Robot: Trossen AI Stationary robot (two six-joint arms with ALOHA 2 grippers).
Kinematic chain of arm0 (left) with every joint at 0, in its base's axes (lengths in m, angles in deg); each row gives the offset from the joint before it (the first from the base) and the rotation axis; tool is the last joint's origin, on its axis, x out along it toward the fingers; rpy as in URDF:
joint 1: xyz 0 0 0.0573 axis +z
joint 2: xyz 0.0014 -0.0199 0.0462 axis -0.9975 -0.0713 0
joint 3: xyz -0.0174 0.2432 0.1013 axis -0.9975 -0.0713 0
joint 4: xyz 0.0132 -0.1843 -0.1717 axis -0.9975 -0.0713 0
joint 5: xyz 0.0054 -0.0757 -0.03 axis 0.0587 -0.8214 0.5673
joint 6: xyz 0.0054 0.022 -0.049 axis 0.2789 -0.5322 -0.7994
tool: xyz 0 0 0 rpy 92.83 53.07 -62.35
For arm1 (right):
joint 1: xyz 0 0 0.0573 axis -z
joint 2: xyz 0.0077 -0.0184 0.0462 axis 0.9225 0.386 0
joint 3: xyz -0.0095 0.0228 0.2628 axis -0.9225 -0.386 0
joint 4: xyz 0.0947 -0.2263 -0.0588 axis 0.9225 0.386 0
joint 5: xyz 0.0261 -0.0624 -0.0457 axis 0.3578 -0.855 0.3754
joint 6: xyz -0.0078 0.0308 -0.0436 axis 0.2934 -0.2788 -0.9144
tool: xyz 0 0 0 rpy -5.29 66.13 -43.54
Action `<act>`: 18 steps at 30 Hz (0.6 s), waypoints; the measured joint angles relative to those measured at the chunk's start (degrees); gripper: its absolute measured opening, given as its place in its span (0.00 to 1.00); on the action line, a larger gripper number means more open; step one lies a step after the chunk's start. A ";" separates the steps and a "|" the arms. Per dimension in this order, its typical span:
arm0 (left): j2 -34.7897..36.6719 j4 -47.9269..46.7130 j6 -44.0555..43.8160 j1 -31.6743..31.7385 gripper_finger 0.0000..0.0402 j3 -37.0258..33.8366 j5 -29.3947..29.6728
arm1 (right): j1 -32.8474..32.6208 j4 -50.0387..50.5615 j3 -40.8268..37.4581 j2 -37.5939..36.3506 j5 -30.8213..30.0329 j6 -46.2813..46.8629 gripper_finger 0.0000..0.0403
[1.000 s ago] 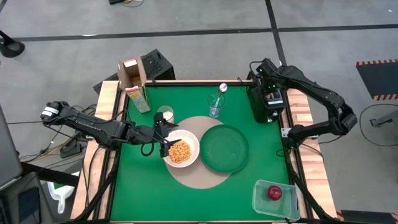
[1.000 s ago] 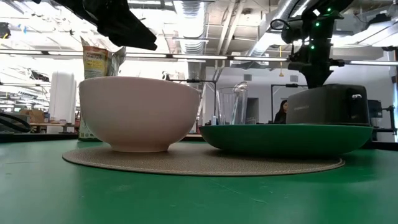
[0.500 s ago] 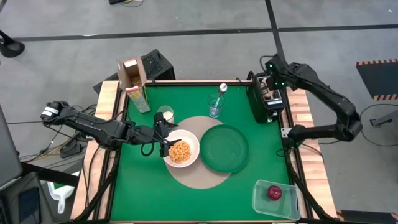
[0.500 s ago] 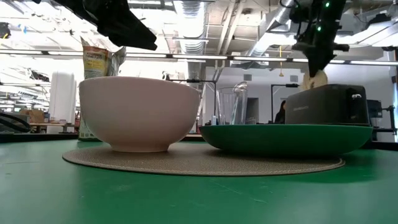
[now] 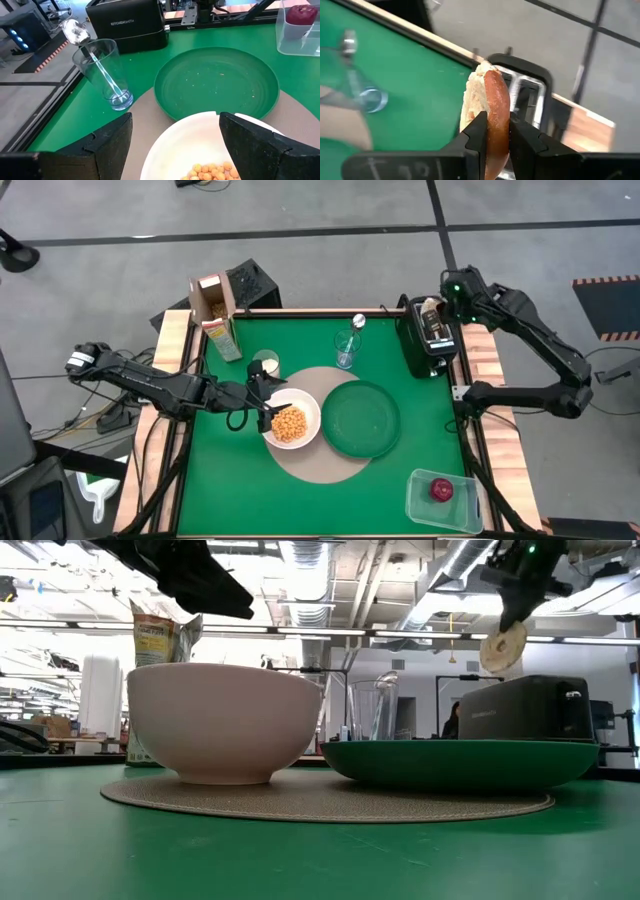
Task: Arrange a breakfast setting
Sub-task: Put the toasted bagel on the green plate
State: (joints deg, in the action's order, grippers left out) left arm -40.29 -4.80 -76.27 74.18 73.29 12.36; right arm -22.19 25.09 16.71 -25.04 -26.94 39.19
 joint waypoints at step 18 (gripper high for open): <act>0.00 0.60 -0.39 0.00 0.71 0.00 -0.09 | -15.27 -6.74 -0.46 -4.02 13.91 4.77 0.22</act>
State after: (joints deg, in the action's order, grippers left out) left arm -40.29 -4.20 -76.66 74.18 73.29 12.28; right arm -37.46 18.34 16.25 -29.06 -13.03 43.97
